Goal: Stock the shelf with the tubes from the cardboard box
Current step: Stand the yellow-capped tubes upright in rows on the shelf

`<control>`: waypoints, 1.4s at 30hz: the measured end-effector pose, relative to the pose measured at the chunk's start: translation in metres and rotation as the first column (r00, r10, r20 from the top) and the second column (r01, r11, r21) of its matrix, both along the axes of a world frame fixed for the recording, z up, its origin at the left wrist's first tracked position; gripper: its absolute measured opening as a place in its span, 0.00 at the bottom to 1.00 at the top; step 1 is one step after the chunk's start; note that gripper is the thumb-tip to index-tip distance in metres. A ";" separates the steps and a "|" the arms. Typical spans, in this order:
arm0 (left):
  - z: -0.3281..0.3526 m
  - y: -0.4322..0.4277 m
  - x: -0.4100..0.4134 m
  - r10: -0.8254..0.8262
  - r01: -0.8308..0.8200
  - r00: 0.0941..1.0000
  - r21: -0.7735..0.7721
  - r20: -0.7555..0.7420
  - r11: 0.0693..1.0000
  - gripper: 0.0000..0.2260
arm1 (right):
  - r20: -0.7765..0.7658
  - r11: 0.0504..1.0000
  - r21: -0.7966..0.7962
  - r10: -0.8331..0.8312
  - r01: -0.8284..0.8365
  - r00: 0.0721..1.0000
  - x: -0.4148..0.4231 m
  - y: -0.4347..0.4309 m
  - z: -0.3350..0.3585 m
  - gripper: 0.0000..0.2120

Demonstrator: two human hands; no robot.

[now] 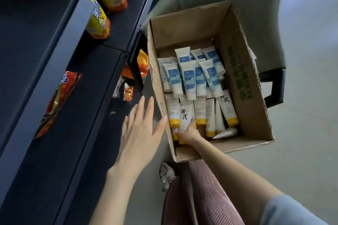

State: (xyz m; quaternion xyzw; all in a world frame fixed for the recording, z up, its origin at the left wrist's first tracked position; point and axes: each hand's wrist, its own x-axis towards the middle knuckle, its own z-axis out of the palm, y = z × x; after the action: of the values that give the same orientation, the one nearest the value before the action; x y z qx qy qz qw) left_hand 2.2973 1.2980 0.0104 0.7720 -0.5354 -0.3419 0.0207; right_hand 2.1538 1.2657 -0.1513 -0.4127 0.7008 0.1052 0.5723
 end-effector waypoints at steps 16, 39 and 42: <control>0.003 -0.003 -0.012 0.150 -0.173 0.964 -0.090 -0.219 0.981 0.27 | 0.408 0.916 0.131 -0.398 0.379 0.822 -0.060 -0.037 0.064 0.20; 0.005 -0.010 -0.015 0.445 -0.707 0.321 0.101 -0.836 0.700 0.16 | 0.761 0.943 -0.001 -0.216 0.334 0.612 -0.003 -0.004 0.151 0.22; 0.001 -0.003 -0.005 0.469 -0.725 0.267 0.146 -0.842 0.673 0.16 | 0.753 0.960 -0.001 -0.183 0.280 0.632 -0.004 -0.006 0.142 0.17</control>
State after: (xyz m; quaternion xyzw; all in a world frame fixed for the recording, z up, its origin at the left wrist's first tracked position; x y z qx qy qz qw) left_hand 2.2918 1.2947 0.0111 0.6455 -0.1626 -0.5511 0.5032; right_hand 2.1501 1.2598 -0.0090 -0.3588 0.4566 -0.1892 0.7918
